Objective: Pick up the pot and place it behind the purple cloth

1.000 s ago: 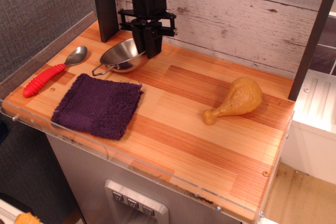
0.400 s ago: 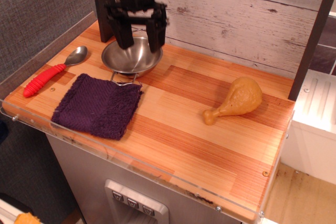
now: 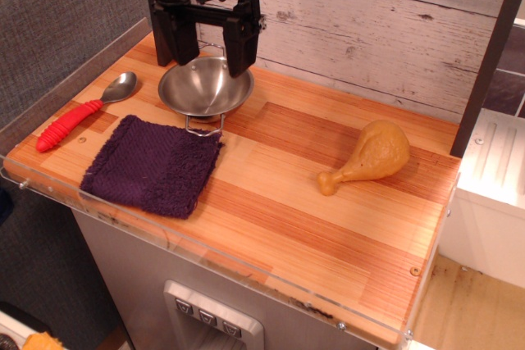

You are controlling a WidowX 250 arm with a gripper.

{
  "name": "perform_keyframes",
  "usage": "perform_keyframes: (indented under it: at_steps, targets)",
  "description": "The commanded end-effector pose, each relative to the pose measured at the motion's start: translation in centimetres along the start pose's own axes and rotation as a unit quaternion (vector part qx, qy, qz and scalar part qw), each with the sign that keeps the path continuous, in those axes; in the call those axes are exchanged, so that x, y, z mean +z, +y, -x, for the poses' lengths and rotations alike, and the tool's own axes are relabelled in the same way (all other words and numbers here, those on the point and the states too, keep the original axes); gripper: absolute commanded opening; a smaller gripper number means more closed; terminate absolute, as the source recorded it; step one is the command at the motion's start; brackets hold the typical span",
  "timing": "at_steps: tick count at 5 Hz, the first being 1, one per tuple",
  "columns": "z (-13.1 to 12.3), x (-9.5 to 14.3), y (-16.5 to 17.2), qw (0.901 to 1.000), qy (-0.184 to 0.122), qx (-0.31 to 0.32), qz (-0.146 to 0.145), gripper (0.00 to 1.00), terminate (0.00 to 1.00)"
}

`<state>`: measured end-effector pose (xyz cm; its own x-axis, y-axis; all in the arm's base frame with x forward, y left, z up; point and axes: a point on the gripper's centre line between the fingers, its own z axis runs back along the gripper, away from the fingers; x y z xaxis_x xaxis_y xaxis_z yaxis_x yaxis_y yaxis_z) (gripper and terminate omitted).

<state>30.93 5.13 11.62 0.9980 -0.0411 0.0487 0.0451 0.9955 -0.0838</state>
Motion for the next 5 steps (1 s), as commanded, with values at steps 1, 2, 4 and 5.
perform_keyframes:
  at_steps: [1, 2, 4, 5]
  targets:
    - [1.89, 1.22, -1.2, 0.9995, -0.017, 0.015, -0.021, 1.0, 0.0]
    - [2.13, 1.07, -1.12, 0.9995, -0.018, 0.022, -0.015, 1.0, 0.0]
    - [2.09, 1.29, -0.48, 0.9995, -0.019, 0.0, 0.025, 1.0, 0.0]
    - [2.09, 1.29, -0.48, 0.9995, -0.019, 0.0, 0.025, 1.0, 1.0]
